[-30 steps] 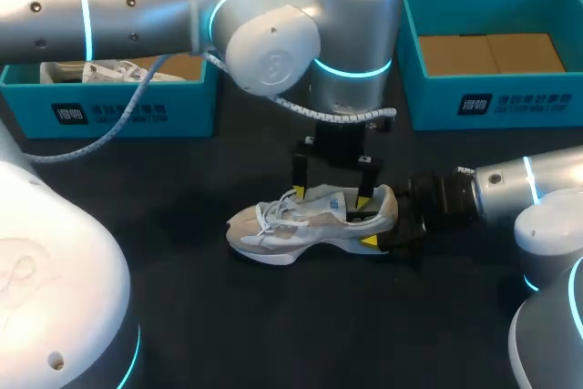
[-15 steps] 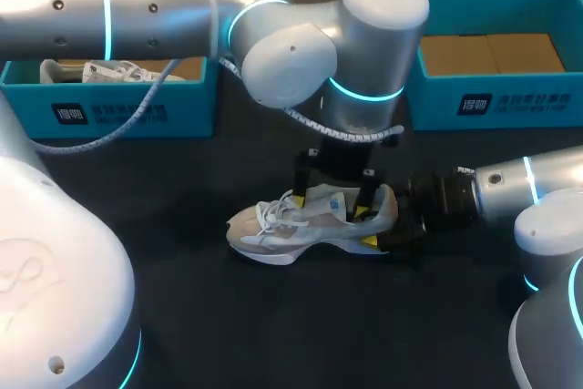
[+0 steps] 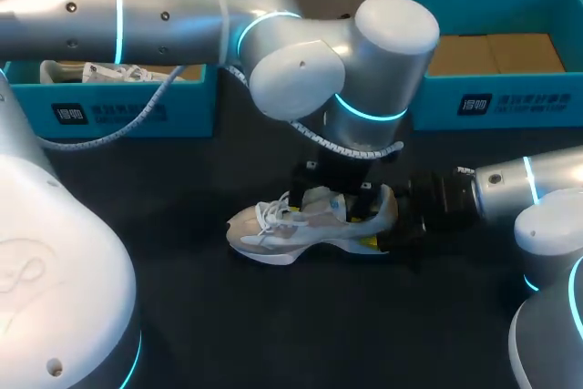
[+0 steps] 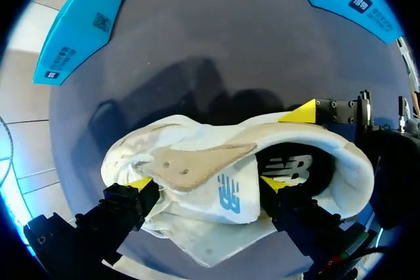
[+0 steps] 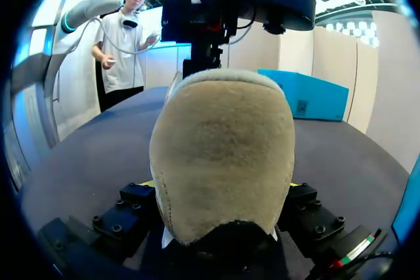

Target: Take the shoe out of the shoebox, open the shoe tongue, remove and reinsert the insole, then place the shoe into the shoebox

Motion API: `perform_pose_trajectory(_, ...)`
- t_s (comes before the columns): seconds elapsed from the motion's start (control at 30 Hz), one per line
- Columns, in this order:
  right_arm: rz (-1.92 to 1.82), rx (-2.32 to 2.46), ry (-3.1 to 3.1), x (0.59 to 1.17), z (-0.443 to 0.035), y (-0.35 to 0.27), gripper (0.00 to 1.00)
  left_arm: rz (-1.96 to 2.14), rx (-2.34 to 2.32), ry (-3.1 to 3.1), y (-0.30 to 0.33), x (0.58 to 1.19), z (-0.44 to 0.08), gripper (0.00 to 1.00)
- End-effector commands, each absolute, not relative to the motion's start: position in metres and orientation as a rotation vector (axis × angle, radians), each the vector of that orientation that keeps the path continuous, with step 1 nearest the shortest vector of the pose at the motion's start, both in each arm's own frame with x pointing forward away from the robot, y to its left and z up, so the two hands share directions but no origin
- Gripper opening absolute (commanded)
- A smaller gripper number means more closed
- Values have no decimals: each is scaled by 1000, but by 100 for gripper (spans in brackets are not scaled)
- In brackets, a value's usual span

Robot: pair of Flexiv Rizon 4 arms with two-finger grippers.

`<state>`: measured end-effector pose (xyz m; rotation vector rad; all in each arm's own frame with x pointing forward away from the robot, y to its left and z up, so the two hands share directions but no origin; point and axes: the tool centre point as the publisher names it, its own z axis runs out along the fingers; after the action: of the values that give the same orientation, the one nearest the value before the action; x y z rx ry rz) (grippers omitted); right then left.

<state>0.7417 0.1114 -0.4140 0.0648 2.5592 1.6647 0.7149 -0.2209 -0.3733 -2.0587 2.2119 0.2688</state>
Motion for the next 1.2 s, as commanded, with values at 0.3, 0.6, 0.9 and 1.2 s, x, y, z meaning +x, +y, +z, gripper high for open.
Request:
perform_pose_trajectory(0.3, 1661, 66, 2560, 741, -414, 113, 0, 258, -2061, 2137, -199, 715, -355, 100)
perform_pose_trajectory(0.6, 1661, 66, 2560, 741, -414, 113, 0, 240, -2121, 2128, -177, 716, -344, 11)
perform_pose_trajectory(0.9, 1661, 66, 2560, 741, -414, 113, 0, 181, -2176, 2149, -159, 716, -333, 0)
perform_pose_trajectory(1.2, 1661, 66, 2560, 741, -414, 113, 0, 95, -2232, 2184, -144, 717, -317, 0)
